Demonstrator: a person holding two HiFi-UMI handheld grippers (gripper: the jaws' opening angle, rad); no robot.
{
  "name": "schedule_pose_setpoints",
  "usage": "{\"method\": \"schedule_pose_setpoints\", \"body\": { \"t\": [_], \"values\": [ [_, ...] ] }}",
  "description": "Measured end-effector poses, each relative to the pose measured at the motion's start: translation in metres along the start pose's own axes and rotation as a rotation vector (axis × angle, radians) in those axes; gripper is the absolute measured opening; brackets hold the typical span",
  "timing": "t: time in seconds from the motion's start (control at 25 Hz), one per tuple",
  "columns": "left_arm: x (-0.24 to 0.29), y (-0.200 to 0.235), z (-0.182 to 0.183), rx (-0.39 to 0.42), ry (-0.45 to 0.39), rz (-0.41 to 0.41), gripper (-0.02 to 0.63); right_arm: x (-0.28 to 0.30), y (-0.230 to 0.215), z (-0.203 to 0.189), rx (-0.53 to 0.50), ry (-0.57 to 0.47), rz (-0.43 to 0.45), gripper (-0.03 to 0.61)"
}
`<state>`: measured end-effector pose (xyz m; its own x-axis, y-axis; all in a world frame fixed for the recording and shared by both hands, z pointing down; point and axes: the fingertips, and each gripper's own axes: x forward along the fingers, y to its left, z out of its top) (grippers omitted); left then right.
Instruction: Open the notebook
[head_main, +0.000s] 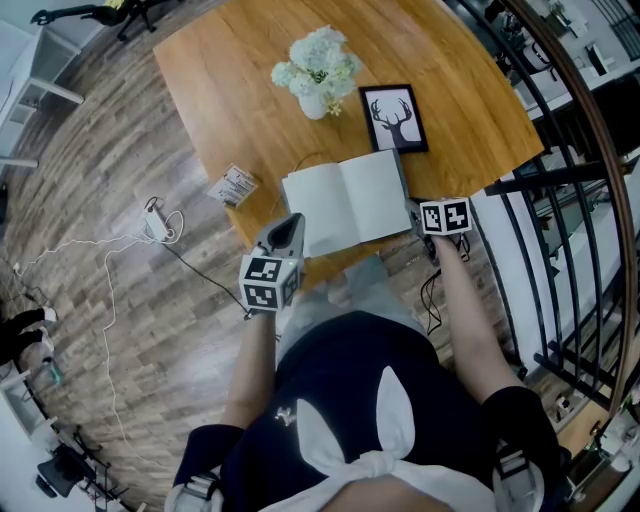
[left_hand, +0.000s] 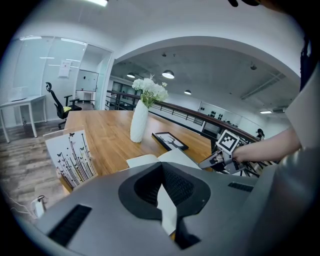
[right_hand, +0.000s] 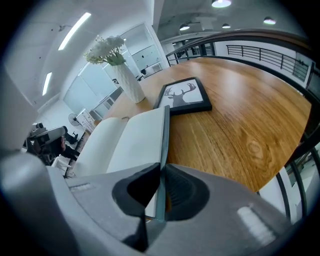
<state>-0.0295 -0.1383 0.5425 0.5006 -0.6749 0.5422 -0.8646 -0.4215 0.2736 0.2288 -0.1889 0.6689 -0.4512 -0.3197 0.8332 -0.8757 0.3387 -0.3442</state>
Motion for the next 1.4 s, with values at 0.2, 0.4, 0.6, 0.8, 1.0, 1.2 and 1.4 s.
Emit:
{"method": "schedule_pose_setpoints", "body": {
  "t": [0.2, 0.4, 0.6, 0.8, 1.0, 1.2, 1.4],
  "values": [
    [0.001, 0.0, -0.004, 0.004, 0.005, -0.001, 0.017, -0.003, -0.004, 0.0, -0.033, -0.015, -0.033, 0.057],
    [0.001, -0.002, -0.004, 0.006, 0.002, -0.004, 0.017, -0.014, 0.001, 0.007, -0.039, -0.059, -0.029, 0.104],
    [-0.001, -0.006, 0.0, 0.017, -0.007, -0.01, 0.017, -0.035, 0.018, 0.026, -0.081, -0.162, -0.035, 0.104],
    [-0.006, -0.013, 0.018, 0.014, -0.033, -0.013, 0.017, -0.056, 0.049, 0.044, -0.128, -0.27, -0.013, 0.103],
    [-0.006, -0.022, 0.024, 0.026, -0.059, -0.035, 0.017, -0.077, 0.085, 0.057, -0.148, -0.389, 0.032, 0.066],
    [-0.006, -0.035, 0.038, 0.024, -0.082, -0.044, 0.017, -0.094, 0.115, 0.066, -0.207, -0.461, 0.061, 0.004],
    [-0.007, -0.052, 0.051, 0.019, -0.103, -0.065, 0.017, -0.101, 0.141, 0.065, -0.277, -0.475, 0.112, -0.002]
  ]
}}
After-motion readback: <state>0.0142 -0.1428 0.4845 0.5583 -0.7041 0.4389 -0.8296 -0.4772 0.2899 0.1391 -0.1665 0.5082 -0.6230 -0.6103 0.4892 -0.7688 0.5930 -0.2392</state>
